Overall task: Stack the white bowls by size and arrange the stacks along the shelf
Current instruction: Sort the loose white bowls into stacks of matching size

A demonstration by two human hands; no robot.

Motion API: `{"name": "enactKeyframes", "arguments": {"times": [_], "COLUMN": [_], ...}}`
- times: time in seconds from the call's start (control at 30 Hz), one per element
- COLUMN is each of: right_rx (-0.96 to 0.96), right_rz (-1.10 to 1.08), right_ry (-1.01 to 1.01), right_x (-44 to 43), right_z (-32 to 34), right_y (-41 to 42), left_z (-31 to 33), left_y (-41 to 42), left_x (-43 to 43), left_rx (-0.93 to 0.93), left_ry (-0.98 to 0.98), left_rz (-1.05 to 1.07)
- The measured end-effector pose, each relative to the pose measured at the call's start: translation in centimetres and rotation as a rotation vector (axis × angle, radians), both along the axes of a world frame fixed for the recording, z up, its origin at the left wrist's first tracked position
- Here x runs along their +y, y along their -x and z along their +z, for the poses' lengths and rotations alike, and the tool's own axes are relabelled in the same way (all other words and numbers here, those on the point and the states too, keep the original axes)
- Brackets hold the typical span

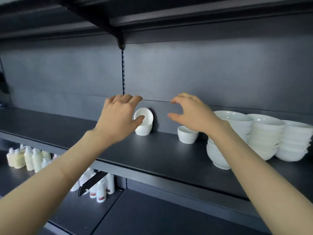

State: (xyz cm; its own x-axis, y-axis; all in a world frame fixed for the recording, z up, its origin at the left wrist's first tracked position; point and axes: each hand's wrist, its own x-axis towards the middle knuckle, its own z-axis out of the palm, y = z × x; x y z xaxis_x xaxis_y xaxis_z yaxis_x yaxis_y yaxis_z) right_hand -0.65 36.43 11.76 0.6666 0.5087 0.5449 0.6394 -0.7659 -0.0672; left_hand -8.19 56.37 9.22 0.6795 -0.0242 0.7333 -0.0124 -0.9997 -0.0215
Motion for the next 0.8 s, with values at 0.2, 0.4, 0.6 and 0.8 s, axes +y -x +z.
{"name": "enactKeyframes", "arguments": {"times": [0.2,0.4,0.6,0.8], "right_rx": [0.042,0.096,0.174,0.308], "right_rz": [-0.062,-0.147,-0.277,-0.413], "right_ry": [-0.020,-0.037,-0.080,-0.148], "right_x": [4.3,6.6,6.8,7.8], "right_z": [-2.4,-3.9,-6.1,-9.0], "right_y": [-5.7,-10.2,-13.2,-15.5], "left_z": [-3.1,-4.7,-7.0,-9.7], "left_y": [-6.4,-13.0,-19.0,-24.3], "left_x": [4.6,7.4,9.1,11.7], "left_rx": [0.026,0.079,0.189,0.289], "left_ry": [-0.027,0.036,0.140,0.291], "left_rz": [-0.066,-0.159,-0.267,-0.376]}}
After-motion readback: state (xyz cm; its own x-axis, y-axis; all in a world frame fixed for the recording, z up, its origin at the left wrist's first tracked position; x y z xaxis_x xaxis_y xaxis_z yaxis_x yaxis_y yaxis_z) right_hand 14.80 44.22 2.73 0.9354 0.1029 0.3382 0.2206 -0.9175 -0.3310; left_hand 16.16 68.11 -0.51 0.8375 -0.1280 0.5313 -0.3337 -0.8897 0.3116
